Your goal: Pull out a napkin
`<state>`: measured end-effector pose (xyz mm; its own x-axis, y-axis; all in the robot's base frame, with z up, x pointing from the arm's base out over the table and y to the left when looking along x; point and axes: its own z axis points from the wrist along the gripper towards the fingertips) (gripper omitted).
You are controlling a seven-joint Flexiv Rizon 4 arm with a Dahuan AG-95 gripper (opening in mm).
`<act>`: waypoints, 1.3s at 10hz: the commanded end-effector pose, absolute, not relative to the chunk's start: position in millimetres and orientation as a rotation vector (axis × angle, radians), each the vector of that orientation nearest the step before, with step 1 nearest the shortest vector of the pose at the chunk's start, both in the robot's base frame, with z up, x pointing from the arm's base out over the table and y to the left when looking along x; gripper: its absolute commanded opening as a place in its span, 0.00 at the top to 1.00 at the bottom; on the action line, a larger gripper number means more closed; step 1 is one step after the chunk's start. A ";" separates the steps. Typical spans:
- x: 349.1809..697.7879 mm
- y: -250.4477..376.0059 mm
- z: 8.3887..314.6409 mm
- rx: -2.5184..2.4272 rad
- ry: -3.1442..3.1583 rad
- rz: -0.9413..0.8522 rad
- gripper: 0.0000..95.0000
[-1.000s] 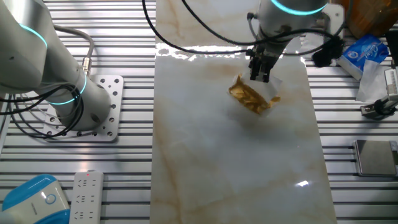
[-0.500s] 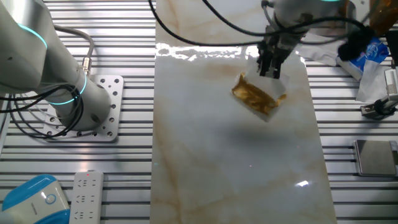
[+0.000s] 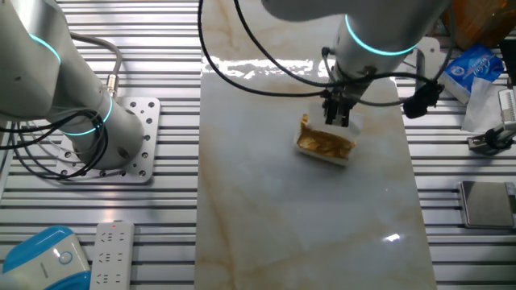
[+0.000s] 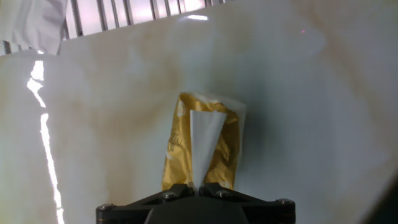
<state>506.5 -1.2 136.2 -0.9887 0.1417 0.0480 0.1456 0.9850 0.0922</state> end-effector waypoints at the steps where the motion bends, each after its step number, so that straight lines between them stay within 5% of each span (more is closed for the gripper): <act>1: 503.5 0.1 141.9 -0.222 -3.105 -0.146 1.00; 4: 517.6 14.9 239.6 -0.251 -3.024 -0.076 1.00; 8: 530.0 -2.7 206.9 -0.190 -3.039 -0.114 1.00; 11: 511.5 -2.4 139.9 -0.198 -3.087 -0.137 1.00; 13: 507.3 0.3 135.4 -0.178 -3.100 -0.108 1.00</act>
